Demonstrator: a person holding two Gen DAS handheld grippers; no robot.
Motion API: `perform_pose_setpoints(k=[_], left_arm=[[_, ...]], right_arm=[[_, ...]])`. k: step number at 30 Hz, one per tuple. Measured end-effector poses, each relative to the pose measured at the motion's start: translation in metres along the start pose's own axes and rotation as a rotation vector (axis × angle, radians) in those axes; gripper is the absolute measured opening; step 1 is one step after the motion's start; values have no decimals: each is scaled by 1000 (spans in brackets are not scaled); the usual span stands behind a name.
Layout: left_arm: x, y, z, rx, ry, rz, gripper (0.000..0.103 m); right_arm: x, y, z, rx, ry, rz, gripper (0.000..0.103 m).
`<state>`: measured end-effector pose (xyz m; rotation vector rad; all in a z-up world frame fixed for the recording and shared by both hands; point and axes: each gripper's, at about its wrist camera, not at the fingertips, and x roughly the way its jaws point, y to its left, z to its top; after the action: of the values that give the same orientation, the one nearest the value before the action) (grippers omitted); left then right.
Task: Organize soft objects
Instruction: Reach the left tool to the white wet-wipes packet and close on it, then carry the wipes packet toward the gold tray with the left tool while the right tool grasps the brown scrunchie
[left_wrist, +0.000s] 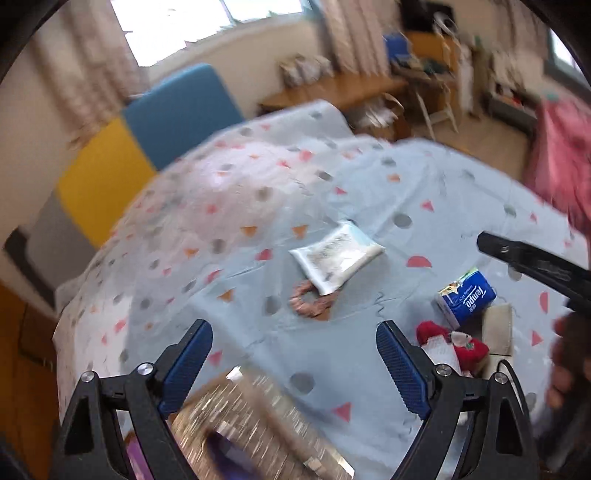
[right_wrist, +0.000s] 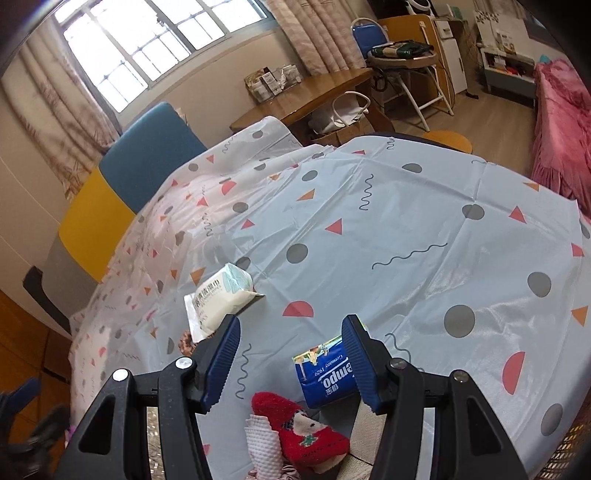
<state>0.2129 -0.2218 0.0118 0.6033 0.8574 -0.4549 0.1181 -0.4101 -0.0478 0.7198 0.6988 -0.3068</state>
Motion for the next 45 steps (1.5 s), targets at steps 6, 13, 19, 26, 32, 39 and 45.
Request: perform_pose_setpoints(k=[6,13,19,26,32,39,45], left_arm=[[74,-32,30,121,91,-13,91],[143,-56,57,258,157,-11,95],[172,-60,68,311,126,12,95],[186,-65,60,279,147,-57,60],[162,-53,55,137,167,-116,56],[130,-16,54,-120,195,-197,56],[104,20,53,-270,177,-200,56]], right_arm=[[-2,-10,5,67,20,61,58],[6,-11,2,92,85,114,58],[6,-11,1,94,98,141,58],[10,-11,0,97,119,144,58],[12,-10,0,86,126,135,58],[21,-7,-6,58,167,110,58],[29,-4,-10,28,207,89,58]])
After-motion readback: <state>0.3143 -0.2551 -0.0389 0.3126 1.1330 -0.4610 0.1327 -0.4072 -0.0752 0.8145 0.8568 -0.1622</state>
